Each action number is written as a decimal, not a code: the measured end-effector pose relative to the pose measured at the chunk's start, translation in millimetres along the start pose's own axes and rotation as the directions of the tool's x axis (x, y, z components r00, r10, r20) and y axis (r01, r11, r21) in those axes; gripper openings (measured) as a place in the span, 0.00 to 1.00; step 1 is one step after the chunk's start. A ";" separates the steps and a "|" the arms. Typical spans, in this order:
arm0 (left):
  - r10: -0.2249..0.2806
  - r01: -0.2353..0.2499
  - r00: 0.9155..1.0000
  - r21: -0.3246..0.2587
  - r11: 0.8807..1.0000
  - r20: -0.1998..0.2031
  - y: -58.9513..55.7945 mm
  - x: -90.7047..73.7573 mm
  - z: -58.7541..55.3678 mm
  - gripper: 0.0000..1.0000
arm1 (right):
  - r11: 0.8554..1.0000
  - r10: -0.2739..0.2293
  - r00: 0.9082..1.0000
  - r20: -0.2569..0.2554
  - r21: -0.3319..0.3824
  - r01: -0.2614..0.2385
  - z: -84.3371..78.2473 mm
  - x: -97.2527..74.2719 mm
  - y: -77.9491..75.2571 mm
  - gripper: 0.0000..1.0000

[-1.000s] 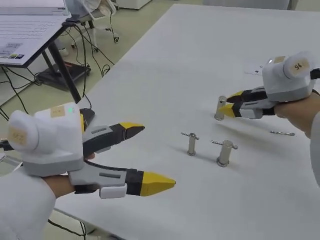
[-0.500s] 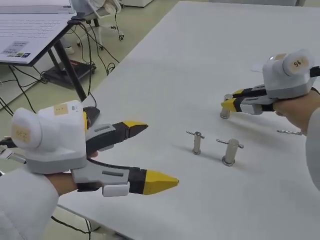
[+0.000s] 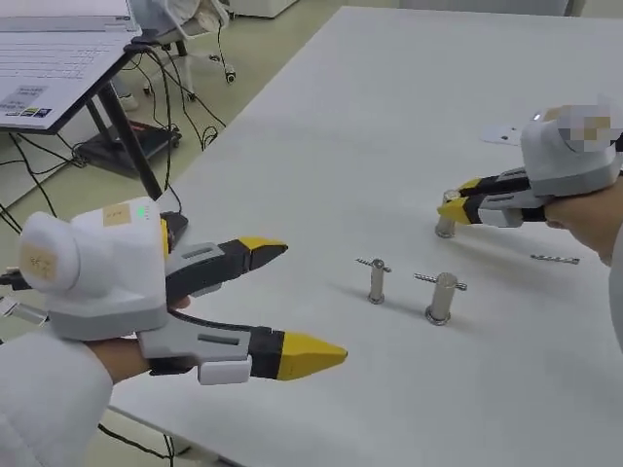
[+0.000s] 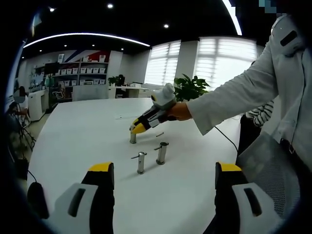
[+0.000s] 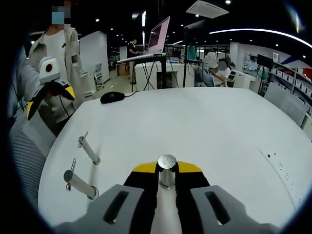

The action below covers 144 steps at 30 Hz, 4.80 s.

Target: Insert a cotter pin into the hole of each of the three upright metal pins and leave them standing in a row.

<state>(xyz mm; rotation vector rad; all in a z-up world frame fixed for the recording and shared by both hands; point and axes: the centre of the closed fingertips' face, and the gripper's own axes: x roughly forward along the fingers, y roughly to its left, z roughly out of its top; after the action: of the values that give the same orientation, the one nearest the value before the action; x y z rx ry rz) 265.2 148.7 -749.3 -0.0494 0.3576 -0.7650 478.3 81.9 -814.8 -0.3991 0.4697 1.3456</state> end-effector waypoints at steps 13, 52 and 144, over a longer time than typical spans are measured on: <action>-0.045 0.045 0.999 0.027 0.999 -0.004 -15.2 7.0 3.7 0.85 | 0.997 0.061 0.998 0.024 -0.041 -0.060 1.7 -56.1 25.4 0.13; -0.132 0.134 0.991 0.067 0.989 -0.031 -57.9 15.7 5.2 0.83 | 0.900 0.414 0.910 0.003 -0.153 -0.409 -36.3 -113.4 169.4 0.12; -0.369 0.458 0.881 0.338 0.822 -0.296 -68.0 100.0 -69.7 0.43 | 0.962 0.273 0.958 -0.087 0.045 -0.270 -81.6 -174.8 171.1 0.26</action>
<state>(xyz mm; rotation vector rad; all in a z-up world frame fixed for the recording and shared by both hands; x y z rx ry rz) 262.9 37.0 -832.9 0.3587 0.3980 -1.2770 275.0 -74.9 -790.4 -0.3806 0.6407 1.5878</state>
